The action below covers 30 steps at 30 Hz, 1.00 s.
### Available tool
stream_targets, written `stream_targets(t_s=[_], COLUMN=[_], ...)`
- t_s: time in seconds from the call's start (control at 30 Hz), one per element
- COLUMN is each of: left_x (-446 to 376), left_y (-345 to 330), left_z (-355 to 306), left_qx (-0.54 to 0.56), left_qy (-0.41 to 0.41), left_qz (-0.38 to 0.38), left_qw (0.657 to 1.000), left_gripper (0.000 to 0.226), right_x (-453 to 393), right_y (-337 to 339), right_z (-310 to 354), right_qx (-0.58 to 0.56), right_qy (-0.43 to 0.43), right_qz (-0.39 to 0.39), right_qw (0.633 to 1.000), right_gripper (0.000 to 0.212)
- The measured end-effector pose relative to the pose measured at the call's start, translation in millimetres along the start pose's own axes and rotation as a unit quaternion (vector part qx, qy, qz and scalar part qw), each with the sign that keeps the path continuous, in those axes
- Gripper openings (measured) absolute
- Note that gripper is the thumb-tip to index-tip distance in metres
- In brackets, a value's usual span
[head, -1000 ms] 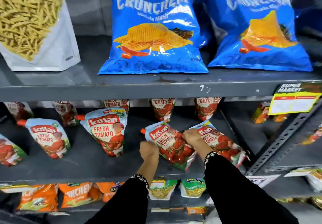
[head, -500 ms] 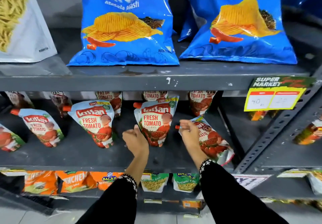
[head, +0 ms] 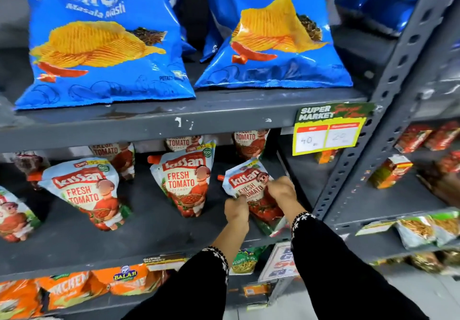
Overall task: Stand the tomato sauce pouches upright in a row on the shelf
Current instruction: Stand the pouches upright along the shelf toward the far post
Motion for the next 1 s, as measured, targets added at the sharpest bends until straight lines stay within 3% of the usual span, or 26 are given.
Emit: stream_targets(t_s=[0.1,0.17,0.23,0.3,0.4,0.47,0.53,0.63,0.77,1.0], left_x=[16,27,32,30,12,7,8,8,4,12], left_y=[2,1,2,2,-2,-9,-18,-25,-21,-17], left_z=[-23,-44,-64,-73,-61,-46,-34,-28,-29,-27], left_qx=[-0.068,-0.076,-0.098,-0.126,-0.144,-0.115,-0.038,0.0,-0.043,-0.065], left_qy=[-0.121,-0.218,-0.305,-0.348,-0.316,-0.235,-0.125,-0.041,-0.046,-0.048], left_qz=[-0.055,-0.057,-0.046,-0.022,0.038,0.105,0.165,0.201,0.201,0.198], left_qw=[0.989,0.971,0.946,0.929,0.937,0.96,0.977,0.979,0.978,0.977], left_gripper=[0.024,0.016,0.017,0.02,0.027,0.038,0.046,0.054,0.055,0.056], right_x=[15,26,28,22,13,15,15,13,11,14], right_y=[14,15,13,14,11,5,-4,-12,-13,-10], right_z=[-7,-8,-3,-1,-2,-5,-9,-12,-17,-27], right_qx=[-0.154,-0.301,-0.408,-0.447,-0.417,-0.392,-0.336,-0.297,-0.275,-0.273], right_qy=[0.024,0.068,0.1,0.089,0.078,0.085,0.083,0.079,0.089,0.086], right_qz=[-0.064,-0.078,-0.071,-0.075,-0.047,-0.001,0.055,0.104,0.086,0.063], right_qw=[0.986,0.948,0.905,0.887,0.905,0.916,0.937,0.946,0.953,0.956], right_gripper=[0.032,0.018,0.024,0.035,0.041,0.044,0.061,0.052,0.037,0.044])
Point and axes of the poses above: each hand's wrist, its own x-axis away from the middle knuckle, its own y-axis out of the back of the hand, z = x × y, the point moved 7 cm from there along -x, towards the middle knuckle, and after that the axes turned 4 degrees about -y, right-handed, at the moved point
